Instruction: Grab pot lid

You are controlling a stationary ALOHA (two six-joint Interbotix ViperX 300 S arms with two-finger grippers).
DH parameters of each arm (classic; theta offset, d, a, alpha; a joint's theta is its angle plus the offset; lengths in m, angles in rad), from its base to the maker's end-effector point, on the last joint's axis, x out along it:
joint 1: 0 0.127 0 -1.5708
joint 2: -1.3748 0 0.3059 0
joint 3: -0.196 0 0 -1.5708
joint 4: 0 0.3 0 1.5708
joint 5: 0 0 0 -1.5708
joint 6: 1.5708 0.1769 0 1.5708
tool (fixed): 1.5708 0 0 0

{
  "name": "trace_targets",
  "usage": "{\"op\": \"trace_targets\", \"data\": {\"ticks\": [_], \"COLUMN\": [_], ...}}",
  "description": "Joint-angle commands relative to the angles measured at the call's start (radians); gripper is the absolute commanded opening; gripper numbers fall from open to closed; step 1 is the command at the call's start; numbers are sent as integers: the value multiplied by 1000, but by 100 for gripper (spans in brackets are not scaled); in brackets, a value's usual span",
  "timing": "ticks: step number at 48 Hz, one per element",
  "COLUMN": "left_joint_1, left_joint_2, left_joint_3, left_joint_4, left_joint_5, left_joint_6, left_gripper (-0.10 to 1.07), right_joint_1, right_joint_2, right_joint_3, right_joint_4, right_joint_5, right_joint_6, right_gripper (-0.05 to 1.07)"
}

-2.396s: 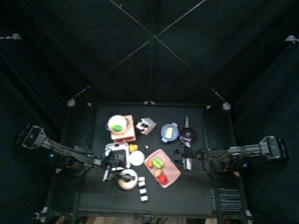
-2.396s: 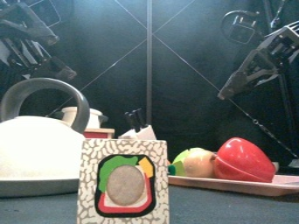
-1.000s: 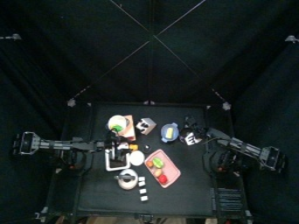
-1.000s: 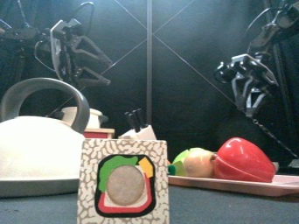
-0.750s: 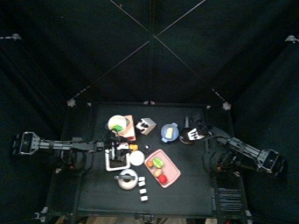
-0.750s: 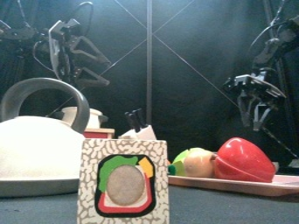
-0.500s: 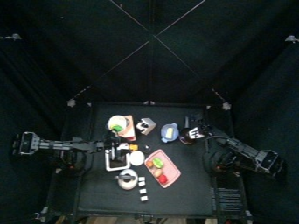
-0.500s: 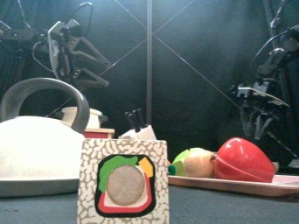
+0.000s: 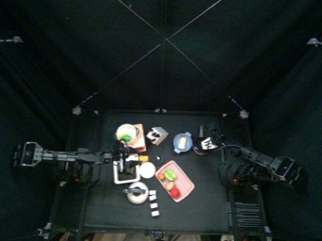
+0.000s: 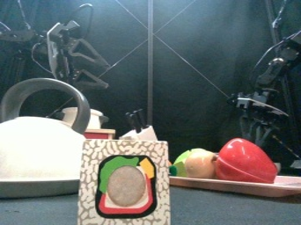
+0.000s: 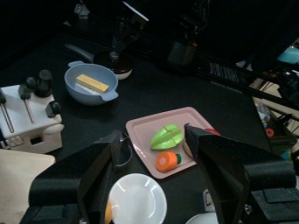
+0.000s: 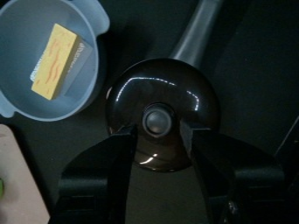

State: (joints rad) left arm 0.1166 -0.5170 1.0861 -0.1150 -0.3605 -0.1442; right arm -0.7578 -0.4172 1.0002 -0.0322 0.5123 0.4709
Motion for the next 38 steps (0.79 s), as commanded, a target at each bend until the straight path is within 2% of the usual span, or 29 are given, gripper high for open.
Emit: {"op": "trace_targets", "data": {"ticks": [1,19,38], "left_joint_1": [2,3,5], "left_joint_2": [-3,-3,-5], "left_joint_3": [-9,-9,-6], "left_joint_4": [2,2,2], "left_joint_5": [-3,-5,-3], "left_joint_6": [0,0,0], "left_gripper": [94,94,94], "right_joint_1": [9,34,37], "right_joint_2": [8,41,34], "right_joint_3": [-20,-26,-44], "right_joint_4": [-5,-6,-11], "right_joint_5": [-11,-15,6], "right_joint_6": [0,-2,-2], "right_gripper": [81,80,61]}}
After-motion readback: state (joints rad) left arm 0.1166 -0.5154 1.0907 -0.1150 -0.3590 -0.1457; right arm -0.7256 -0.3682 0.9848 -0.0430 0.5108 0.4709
